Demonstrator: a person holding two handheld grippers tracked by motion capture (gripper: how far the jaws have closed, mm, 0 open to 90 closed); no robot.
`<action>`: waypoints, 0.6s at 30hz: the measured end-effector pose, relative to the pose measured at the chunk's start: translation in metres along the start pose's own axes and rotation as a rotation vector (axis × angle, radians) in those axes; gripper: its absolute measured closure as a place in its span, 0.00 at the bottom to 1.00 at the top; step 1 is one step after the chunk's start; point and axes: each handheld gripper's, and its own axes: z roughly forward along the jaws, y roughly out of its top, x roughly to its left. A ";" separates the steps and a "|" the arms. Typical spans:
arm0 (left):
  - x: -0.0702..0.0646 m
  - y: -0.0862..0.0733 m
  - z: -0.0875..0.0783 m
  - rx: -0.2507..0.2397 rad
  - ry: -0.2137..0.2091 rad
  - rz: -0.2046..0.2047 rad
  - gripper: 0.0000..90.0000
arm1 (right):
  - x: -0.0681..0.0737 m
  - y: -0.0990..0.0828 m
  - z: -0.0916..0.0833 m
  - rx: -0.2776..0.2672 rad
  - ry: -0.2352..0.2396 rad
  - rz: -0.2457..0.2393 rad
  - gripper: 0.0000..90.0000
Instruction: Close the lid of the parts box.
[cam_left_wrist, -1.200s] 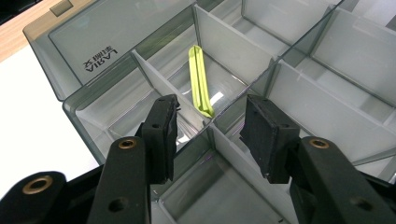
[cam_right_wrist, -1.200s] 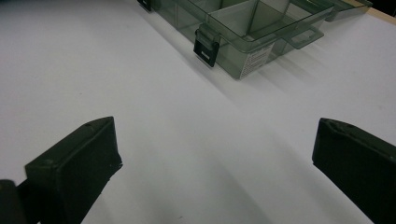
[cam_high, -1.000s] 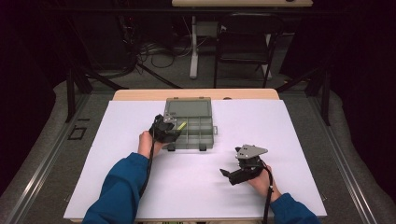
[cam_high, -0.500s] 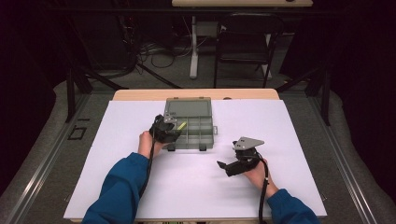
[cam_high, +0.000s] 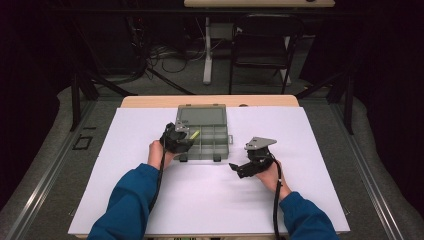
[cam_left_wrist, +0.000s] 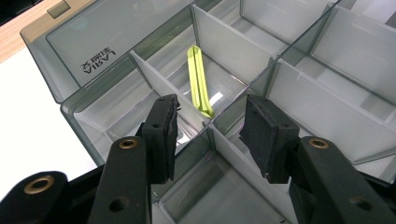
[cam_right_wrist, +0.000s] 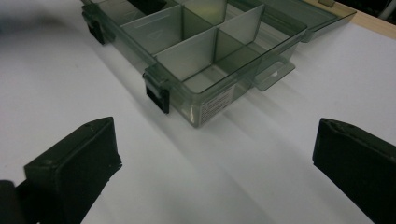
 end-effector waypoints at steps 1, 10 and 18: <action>0.000 0.000 0.000 0.000 0.000 0.000 0.62 | -0.002 0.002 0.002 -0.001 -0.002 0.005 0.00; 0.000 0.000 0.000 -0.002 -0.003 0.003 0.62 | -0.020 0.019 0.015 -0.010 -0.018 0.030 0.00; 0.000 0.000 0.000 -0.002 0.000 0.005 0.62 | -0.034 0.029 0.028 -0.001 -0.016 0.045 0.00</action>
